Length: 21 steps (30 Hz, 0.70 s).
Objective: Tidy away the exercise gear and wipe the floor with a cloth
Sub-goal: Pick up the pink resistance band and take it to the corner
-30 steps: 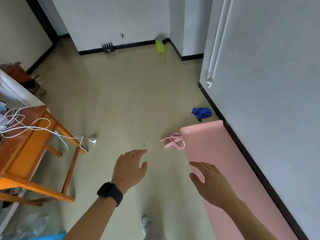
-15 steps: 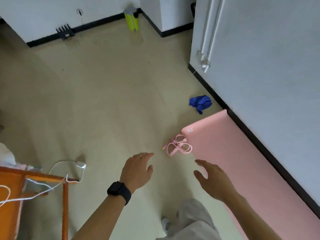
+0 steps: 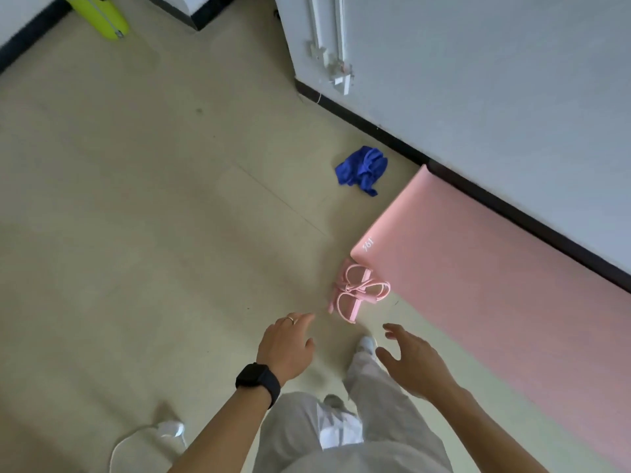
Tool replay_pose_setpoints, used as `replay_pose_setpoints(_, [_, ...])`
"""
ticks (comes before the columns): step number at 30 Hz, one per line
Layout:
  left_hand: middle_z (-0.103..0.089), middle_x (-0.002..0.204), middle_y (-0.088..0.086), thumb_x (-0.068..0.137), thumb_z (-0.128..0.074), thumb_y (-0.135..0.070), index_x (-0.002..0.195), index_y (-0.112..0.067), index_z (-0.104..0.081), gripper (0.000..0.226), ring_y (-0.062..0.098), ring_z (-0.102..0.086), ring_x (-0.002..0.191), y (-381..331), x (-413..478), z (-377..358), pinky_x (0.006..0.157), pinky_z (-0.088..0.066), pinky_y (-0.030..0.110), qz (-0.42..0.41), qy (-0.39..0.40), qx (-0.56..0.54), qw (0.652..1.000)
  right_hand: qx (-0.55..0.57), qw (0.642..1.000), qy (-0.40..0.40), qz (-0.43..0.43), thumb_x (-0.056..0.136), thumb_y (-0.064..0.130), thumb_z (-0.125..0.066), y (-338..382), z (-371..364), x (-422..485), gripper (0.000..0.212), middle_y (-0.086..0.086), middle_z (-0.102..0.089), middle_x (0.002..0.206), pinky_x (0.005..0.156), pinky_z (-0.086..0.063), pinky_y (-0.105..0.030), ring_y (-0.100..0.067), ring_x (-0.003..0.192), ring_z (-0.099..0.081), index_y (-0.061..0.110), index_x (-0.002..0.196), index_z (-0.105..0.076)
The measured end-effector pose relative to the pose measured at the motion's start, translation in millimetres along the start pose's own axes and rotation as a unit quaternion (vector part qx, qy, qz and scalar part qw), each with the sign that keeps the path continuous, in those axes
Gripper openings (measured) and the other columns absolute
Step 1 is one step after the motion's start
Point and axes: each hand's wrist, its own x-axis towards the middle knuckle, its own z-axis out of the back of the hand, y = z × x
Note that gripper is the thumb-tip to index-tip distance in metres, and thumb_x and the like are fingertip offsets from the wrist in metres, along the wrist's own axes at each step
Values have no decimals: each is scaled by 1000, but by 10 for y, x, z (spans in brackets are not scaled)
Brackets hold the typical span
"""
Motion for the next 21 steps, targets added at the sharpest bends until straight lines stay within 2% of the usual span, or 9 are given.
replay_pose_setpoints(7, [-50, 143, -3, 96, -49, -31, 145, -28, -42, 49, 16, -48, 129, 583, 1370, -164, 100, -45, 32, 6, 113, -35, 993, 119, 987, 16, -104, 97, 44, -56, 364, -379, 1110, 53, 11, -60, 138, 101, -46, -30, -13, 123, -58, 29, 146, -40])
replay_pose_setpoints(10, [-52, 142, -1, 96, -49, -31, 145, -28, -42, 50, 20, -50, 127, 922, 2075, -439, 99, -46, 34, -11, 149, 4, 989, 179, 969, 8, -170, 96, 42, -59, 382, -703, 1719, 52, 9, -63, 133, 101, -48, -32, -15, 117, -62, 27, 143, -44])
replay_pose_setpoints(13, [-51, 145, -3, 95, -48, -30, 147, -28, -42, 52, 21, -47, 131, 1269, 2798, -798, 106, -41, 35, -50, 153, 53, 985, 230, 948, -20, -220, 94, 42, -61, 342, -1122, 2420, 51, 8, -65, 124, 101, -49, -35, -14, 110, -63, 25, 141, -48])
replay_pose_setpoints(16, [-43, 152, -2, 96, -46, -29, 149, -26, -39, 53, 22, -39, 139, 1648, 3556, -1277, 112, -33, 35, -79, 141, 91, 983, 237, 941, -9, -240, 94, 41, -62, 260, -1669, 3231, 51, 7, -65, 122, 100, -48, -38, -16, 108, -63, 25, 140, -46])
replay_pose_setpoints(18, [-36, 157, 0, 97, -44, -31, 151, -25, -34, 55, 23, -30, 144, 1891, 4042, -1645, 115, -29, 38, -100, 144, 131, 976, 221, 944, -1, -244, 93, 43, -61, 185, -2043, 3773, 53, 6, -63, 130, 99, -49, -40, -19, 112, -62, 26, 140, -45])
replay_pose_setpoints(21, [-26, 162, 3, 99, -43, -32, 154, -23, -26, 58, 28, -22, 148, 2207, 4730, -2247, 116, -26, 43, -128, 148, 186, 963, 167, 957, -8, -238, 94, 42, -59, 6, -2581, 4590, 59, -3, -53, 141, 97, -49, -43, -31, 118, -59, 24, 146, -38])
